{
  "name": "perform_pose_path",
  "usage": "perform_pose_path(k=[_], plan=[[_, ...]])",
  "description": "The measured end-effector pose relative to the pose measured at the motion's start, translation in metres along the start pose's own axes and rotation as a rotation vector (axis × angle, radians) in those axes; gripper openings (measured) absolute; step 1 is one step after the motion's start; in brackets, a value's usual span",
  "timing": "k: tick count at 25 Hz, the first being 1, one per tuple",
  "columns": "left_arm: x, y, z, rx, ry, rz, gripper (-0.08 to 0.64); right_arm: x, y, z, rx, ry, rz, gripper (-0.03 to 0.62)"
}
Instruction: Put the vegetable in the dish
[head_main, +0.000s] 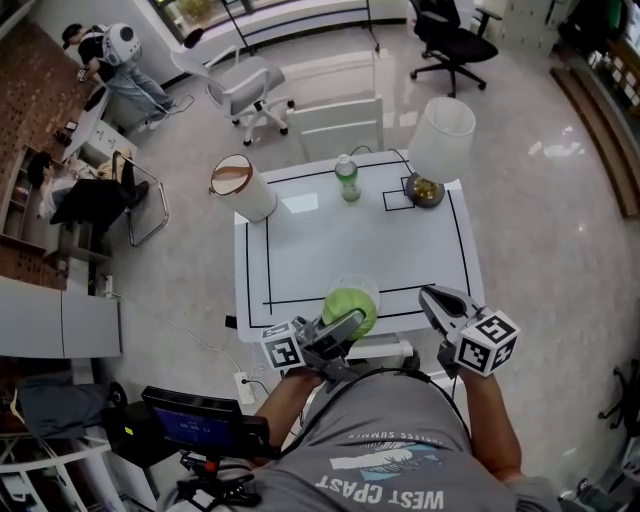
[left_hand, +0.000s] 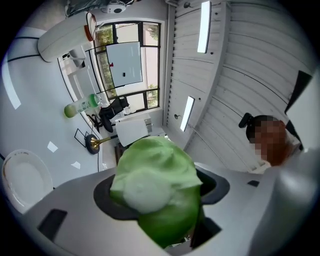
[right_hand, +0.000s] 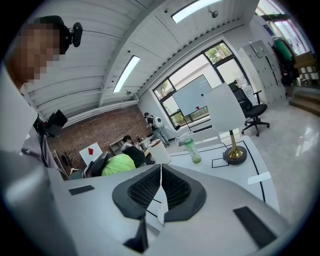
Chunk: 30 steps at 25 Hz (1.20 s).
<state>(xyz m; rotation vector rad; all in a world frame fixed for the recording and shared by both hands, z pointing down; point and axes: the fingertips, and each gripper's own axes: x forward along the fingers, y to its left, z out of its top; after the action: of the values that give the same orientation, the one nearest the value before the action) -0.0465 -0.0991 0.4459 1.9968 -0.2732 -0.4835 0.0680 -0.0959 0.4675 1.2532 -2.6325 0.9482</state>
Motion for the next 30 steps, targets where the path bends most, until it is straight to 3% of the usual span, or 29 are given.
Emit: perform_pose_path(k=[8,30], plan=[[0.014,-0.008,0.023,0.012,-0.036,-0.044,0.310,0.000,-0.008,0.024,-0.019,-0.028,-0.004,0.009],[-0.014,-0.012,0.044,0.027,-0.042,-0.083,0.310,0.010,0.008,0.023,-0.035,-0.070,-0.040,0.009]])
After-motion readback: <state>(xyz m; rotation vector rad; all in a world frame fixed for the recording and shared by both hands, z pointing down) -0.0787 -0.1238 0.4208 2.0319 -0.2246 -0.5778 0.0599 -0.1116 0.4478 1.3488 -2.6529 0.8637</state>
